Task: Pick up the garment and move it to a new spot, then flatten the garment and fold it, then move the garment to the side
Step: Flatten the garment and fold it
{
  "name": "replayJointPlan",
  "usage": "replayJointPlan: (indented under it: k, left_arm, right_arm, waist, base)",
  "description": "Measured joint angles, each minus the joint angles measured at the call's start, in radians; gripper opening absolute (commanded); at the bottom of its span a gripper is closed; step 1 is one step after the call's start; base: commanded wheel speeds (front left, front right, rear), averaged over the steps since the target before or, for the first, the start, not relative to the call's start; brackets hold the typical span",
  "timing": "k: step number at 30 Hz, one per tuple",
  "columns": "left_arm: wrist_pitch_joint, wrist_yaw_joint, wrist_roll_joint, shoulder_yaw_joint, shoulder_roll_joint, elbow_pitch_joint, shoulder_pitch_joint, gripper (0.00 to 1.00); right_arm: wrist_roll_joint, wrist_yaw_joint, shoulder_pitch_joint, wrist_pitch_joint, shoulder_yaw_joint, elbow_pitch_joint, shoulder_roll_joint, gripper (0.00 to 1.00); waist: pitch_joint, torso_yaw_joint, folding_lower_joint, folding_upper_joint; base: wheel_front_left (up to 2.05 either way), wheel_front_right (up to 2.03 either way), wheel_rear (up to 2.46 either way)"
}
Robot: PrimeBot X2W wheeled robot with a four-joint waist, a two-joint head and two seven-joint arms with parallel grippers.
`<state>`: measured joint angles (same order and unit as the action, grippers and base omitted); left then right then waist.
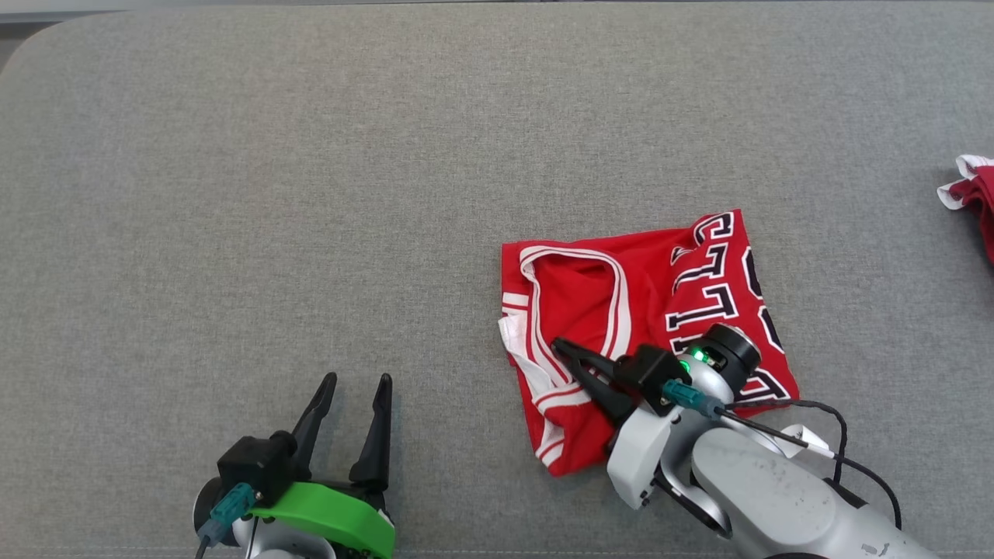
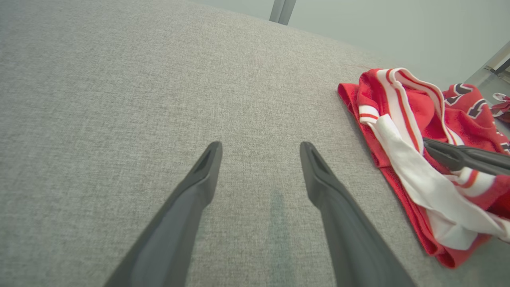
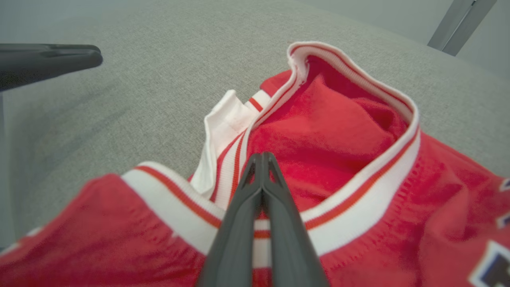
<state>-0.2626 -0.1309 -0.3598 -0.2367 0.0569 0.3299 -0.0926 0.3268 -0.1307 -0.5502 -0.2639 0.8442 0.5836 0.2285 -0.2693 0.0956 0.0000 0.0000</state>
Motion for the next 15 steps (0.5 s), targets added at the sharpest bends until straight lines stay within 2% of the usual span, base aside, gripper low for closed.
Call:
replayJointPlan:
  k: [3, 10, 15]
  left_arm:
    - [0.000, 0.000, -0.003, 0.000, -0.001, 0.000, 0.003, 1.00]
    - [0.000, 0.000, -0.008, 0.004, -0.003, 0.005, 0.009, 1.00]
    - [0.000, 0.000, -0.008, 0.012, -0.004, 0.005, 0.016, 1.00]
  right_arm:
    - [-0.002, 0.000, 0.008, 0.000, 0.025, -0.038, 0.011, 0.00]
    - [0.066, 0.001, 0.016, -0.005, 0.130, 0.051, 0.014, 0.00]
    - [0.082, 0.000, 0.007, -0.002, 0.112, 0.018, 0.014, 0.00]
  waist:
    - [0.005, 0.005, 0.0000, 0.0000]
    - [0.015, 0.017, 0.0000, 0.0000]
    - [0.019, 0.012, 0.0000, 0.0000]
  base:
    - [0.00, 0.00, 0.00]
    - [0.00, 0.00, 0.00]
    - [0.00, 0.00, 0.00]
